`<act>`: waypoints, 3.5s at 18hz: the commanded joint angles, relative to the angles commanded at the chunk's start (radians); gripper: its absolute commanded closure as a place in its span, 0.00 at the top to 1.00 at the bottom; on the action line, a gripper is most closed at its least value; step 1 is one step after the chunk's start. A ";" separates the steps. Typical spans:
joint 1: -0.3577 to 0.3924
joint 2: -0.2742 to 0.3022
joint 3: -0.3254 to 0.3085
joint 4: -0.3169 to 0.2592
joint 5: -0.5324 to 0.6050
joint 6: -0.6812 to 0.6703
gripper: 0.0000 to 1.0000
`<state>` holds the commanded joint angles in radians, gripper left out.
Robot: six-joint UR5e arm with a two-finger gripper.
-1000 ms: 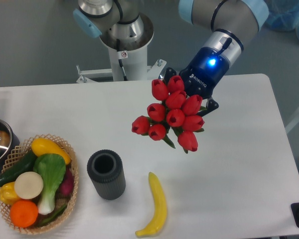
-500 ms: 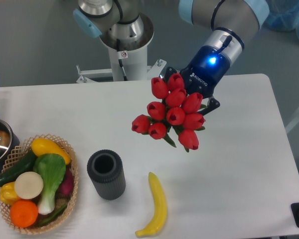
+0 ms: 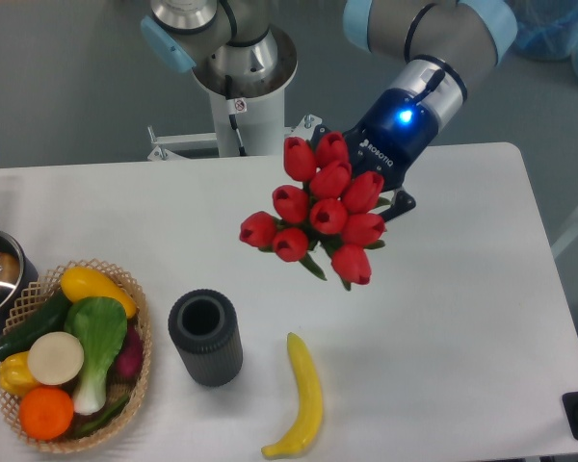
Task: Insert the flowers into the vase
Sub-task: 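Move the tulip bunch over the dark gray vase opening, then lower the tulip stems down into the dark gray vase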
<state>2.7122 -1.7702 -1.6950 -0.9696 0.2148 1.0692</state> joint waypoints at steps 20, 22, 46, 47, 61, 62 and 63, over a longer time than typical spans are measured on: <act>-0.054 -0.066 -0.123 0.058 -0.387 0.242 0.44; -0.065 -0.069 -0.115 0.058 -0.391 0.248 0.44; -0.123 -0.144 -0.095 0.058 -0.391 0.261 0.44; -0.123 -0.144 -0.110 0.060 -0.390 0.282 0.44; -0.132 -0.179 -0.169 0.058 -0.382 0.390 0.44; -0.135 -0.183 -0.169 0.058 -0.382 0.391 0.44; -0.135 -0.190 -0.167 0.058 -0.382 0.390 0.44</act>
<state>2.5771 -1.9604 -1.8623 -0.9112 -0.1672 1.4588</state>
